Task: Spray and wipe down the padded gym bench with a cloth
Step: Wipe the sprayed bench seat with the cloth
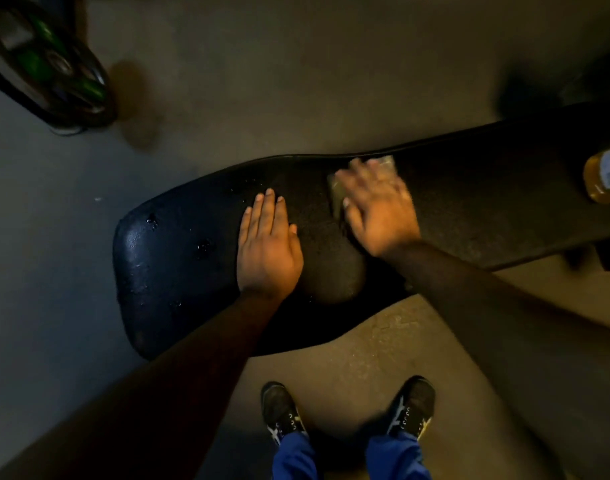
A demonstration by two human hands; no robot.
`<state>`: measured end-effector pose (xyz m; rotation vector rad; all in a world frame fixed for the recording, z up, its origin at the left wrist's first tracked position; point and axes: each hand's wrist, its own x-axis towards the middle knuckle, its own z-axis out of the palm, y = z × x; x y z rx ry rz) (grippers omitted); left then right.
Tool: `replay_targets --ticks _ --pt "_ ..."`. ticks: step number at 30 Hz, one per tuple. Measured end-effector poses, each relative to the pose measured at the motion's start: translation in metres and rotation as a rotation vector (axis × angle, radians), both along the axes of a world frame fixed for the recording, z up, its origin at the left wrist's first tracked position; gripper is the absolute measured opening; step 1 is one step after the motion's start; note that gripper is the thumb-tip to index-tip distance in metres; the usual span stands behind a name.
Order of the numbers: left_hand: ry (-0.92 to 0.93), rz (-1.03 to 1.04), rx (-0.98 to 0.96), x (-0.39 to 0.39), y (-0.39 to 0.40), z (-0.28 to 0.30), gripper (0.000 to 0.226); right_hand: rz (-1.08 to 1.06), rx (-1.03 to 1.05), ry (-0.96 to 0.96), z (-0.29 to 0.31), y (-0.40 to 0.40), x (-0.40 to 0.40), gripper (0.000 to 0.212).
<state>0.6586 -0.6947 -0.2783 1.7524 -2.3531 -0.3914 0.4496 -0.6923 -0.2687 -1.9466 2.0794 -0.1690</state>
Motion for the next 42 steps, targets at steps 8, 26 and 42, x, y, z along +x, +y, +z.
replay_targets --ticks 8,26,42 --pt "0.15 -0.017 0.051 0.009 0.0 0.012 0.048 0.208 -0.019 0.015 -0.003 0.058 0.013 0.059" --pt "0.226 0.025 0.189 0.07 0.032 0.023 0.045 0.336 -0.077 0.032 -0.005 0.14 0.087 0.06" --pt "0.07 0.052 0.069 0.101 0.041 0.014 0.048 -0.191 -0.051 -0.022 0.008 0.088 0.137 0.062"
